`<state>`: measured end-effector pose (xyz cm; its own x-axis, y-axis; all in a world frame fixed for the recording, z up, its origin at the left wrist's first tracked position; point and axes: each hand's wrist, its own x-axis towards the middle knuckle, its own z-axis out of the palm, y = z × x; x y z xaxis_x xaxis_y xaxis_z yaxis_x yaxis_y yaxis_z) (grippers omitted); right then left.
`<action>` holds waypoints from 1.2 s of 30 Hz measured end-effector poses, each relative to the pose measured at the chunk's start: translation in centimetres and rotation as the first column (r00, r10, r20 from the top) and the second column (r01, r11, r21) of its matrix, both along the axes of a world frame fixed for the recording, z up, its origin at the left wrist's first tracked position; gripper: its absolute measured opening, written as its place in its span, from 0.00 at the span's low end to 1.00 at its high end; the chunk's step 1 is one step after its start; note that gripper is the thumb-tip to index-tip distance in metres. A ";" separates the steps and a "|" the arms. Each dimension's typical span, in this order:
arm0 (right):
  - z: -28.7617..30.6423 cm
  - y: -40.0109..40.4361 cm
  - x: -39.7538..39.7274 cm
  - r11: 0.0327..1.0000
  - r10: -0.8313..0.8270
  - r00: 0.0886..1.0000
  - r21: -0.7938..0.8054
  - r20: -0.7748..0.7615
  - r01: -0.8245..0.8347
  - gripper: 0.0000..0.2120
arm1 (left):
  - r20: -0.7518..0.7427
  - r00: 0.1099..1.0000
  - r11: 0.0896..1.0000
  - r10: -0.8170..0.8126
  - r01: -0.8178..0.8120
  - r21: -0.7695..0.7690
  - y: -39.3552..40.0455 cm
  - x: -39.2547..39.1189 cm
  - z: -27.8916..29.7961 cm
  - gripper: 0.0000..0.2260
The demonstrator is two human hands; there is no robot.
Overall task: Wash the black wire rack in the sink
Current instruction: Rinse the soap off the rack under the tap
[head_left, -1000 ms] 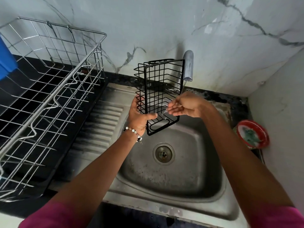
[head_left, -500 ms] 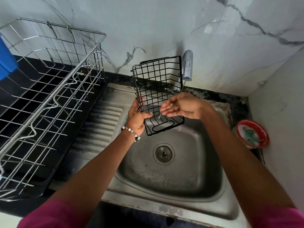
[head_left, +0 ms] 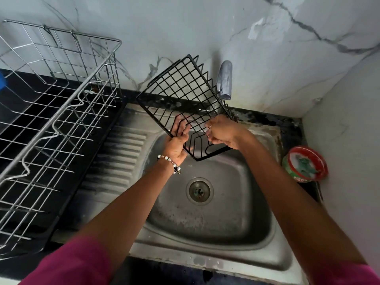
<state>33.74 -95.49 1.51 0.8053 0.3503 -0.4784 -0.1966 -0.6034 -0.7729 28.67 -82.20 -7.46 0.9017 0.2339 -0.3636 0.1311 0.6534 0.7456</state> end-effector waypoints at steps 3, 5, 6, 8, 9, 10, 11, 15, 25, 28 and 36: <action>-0.4 0.3 0.3 0.975 -0.117 0.992 0.185 -0.038 0.122 0.18 | 0.006 0.998 0.998 0.058 -0.058 0.022 -0.4 0.6 0.3 0.33; -0.7 0.5 0.4 0.948 -0.180 0.983 0.259 -0.042 0.185 0.16 | 0.005 0.995 0.995 0.098 -0.098 0.031 -0.5 0.6 0.5 0.33; -1.0 0.6 0.5 0.933 -0.202 0.978 0.293 -0.061 0.211 0.15 | 0.005 0.993 0.993 0.117 -0.117 0.028 -0.6 0.6 0.6 0.33; -1.3 0.6 0.6 0.895 -0.213 0.968 0.370 -0.134 0.248 0.16 | -0.012 0.992 0.992 0.128 -0.127 0.021 -0.6 0.3 0.8 0.32; -1.4 0.5 0.5 0.880 -0.209 0.964 0.399 -0.162 0.258 0.16 | -0.028 0.992 0.993 0.119 -0.119 0.016 -0.6 0.1 0.8 0.31; -1.6 0.5 0.5 0.871 -0.211 0.962 0.413 -0.175 0.266 0.16 | -0.049 0.993 0.994 0.106 -0.106 0.005 -0.6 -0.1 0.7 0.31; -1.8 0.5 0.5 0.860 -0.222 0.957 0.424 -0.186 0.282 0.15 | -0.075 0.994 0.996 0.084 -0.084 0.000 -0.6 -0.3 0.6 0.30; -2.9 0.8 0.3 0.780 -0.335 0.906 0.463 -0.258 0.420 0.10 | -0.192 0.981 0.999 -0.021 0.014 -0.034 -1.2 -1.3 -0.2 0.22; -5.0 -0.8 -1.7 0.568 -0.402 0.775 0.531 -0.487 0.629 0.11 | -0.470 0.847 0.954 -0.250 0.298 0.030 -1.7 -3.6 0.8 0.05; -5.3 -1.0 -2.3 0.552 -0.429 0.728 0.482 -0.536 0.680 0.12 | -0.515 0.821 0.907 -0.248 0.383 0.173 -1.3 -3.6 2.3 0.05; -2.6 -2.9 -4.0 0.913 -0.289 0.957 0.303 0.008 0.273 0.09 | -0.622 0.754 0.680 -0.211 0.571 0.461 0.5 -4.3 4.4 0.08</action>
<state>29.73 -98.38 -1.13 0.9120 0.2246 -0.3433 -0.2796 -0.2719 -0.9208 24.39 -81.68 -3.08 0.6947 0.2244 -0.6834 0.7147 -0.1074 0.6912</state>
